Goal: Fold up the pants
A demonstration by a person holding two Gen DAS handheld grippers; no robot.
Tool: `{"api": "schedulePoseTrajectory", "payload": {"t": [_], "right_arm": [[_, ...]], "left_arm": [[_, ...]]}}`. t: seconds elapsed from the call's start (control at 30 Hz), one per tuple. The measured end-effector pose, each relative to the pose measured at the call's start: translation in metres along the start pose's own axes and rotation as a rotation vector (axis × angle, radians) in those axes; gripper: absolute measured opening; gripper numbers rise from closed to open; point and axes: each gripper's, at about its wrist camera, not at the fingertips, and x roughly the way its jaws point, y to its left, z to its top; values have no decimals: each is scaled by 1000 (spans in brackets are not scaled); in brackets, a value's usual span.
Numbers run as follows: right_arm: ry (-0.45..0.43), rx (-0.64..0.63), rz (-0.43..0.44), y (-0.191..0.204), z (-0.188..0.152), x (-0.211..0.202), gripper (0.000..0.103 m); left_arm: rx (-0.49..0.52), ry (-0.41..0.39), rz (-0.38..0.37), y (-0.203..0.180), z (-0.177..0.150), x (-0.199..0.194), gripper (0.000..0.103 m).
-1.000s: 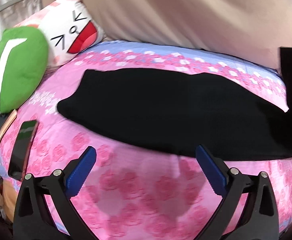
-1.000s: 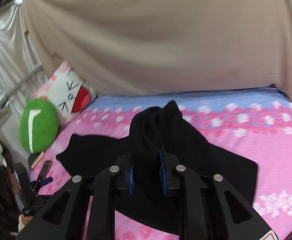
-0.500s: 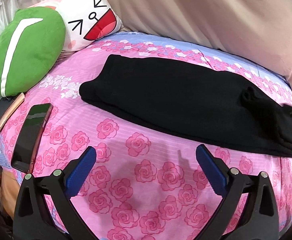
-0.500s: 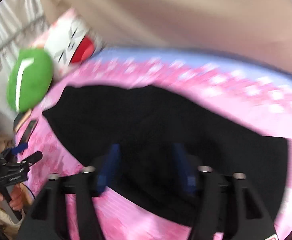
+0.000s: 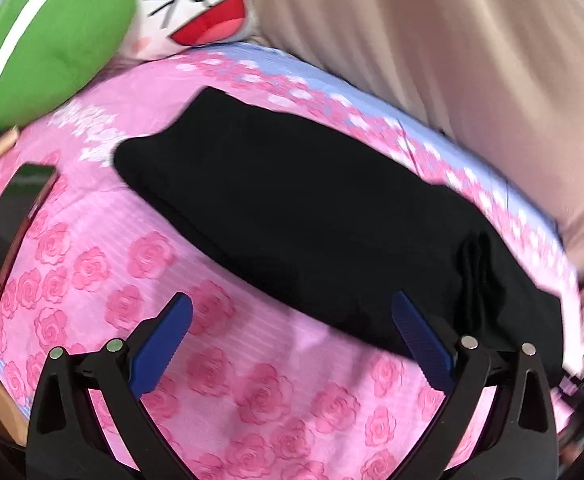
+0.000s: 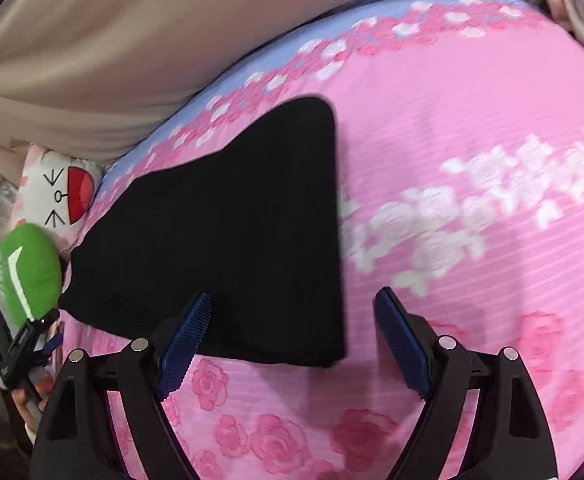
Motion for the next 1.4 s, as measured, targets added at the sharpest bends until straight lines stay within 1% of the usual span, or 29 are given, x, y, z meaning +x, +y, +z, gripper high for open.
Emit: {"api": "schedulePoseTrajectory", "payload": {"t": [0.03,0.1,0.13,0.2,0.27,0.33,0.4,0.43,0.47,0.53,0.57,0.6,0.67,0.7,0.77,0.83,0.87,0.97,1.0,1.03,1.07,1.1,1.17,1.2,1.23,1.27,1.3,1.33,1.4], "right_arm": [[0,-43,6,8,-3,4,49],[4,-43,7,13,-4,7,30],[-9,-49,12,16,-4,3,25],[-61,-57,25,23,-5,-19,23],[-84,-52,20,23,-3,-33,22],[-62,-37,3,15,-4,-29,23],[-9,-24,-39,9,-9,-9,23],[-7,-20,-48,8,-11,-6,26],[-18,-10,-47,7,-14,-5,27],[-22,7,-38,5,-13,-4,29],[-18,18,-29,3,-13,-4,30],[-14,25,-19,1,-12,-3,30],[-19,31,-2,1,-11,-3,26],[-24,31,1,4,-11,-5,23],[-56,20,22,11,-7,-23,21],[-92,0,44,16,-4,-53,19],[-113,-27,27,18,-5,-73,18],[-164,-57,-70,11,-14,-119,9],[-185,-48,-150,-2,-23,-138,8],[-194,-47,-243,-14,-29,-148,0],[-180,-50,-318,-26,-34,-151,4],[-154,-44,-381,-41,-39,-150,13],[-138,32,-457,-68,-49,-148,14],[-124,30,-443,-67,-52,-145,14],[-117,-12,-398,-55,-55,-141,17],[-127,-81,-332,-31,-57,-136,26],[-128,-140,-278,-9,-60,-129,56],[-122,-214,-224,16,-63,-119,74],[-105,-398,-136,77,-71,-90,74]], "left_arm": [[-32,-5,21,11,5,-1,98],[-69,-10,50,26,12,-1,98],[-95,-10,68,35,18,0,98],[-125,-13,78,49,27,5,98],[-148,-1,77,61,37,15,98],[-182,22,51,71,46,31,98],[-209,65,34,76,49,47,98],[-237,88,6,80,50,57,98],[-227,59,15,79,52,60,98],[-165,24,98,72,55,66,84],[-142,6,143,69,55,67,52],[-131,0,165,66,56,68,41],[-146,9,135,65,59,66,20],[-146,4,139,62,61,61,17],[-126,-18,119,54,64,43,15],[-76,-46,95,38,60,12,14],[-57,-51,86,32,58,2,14],[24,-39,62,14,38,-29,14],[51,-28,63,9,30,-33,14],[84,-13,82,6,16,-35,15],[108,1,117,3,3,-33,15],[124,12,141,1,-6,-29,17],[110,50,175,7,-22,-18,20],[89,60,172,10,-25,-16,21],[69,59,171,15,-24,-15,23],[52,52,172,19,-23,-17,28],[35,44,164,24,-19,-17,32],[30,42,160,26,-17,-17,34],[1,42,140,32,-14,-16,38]]}}
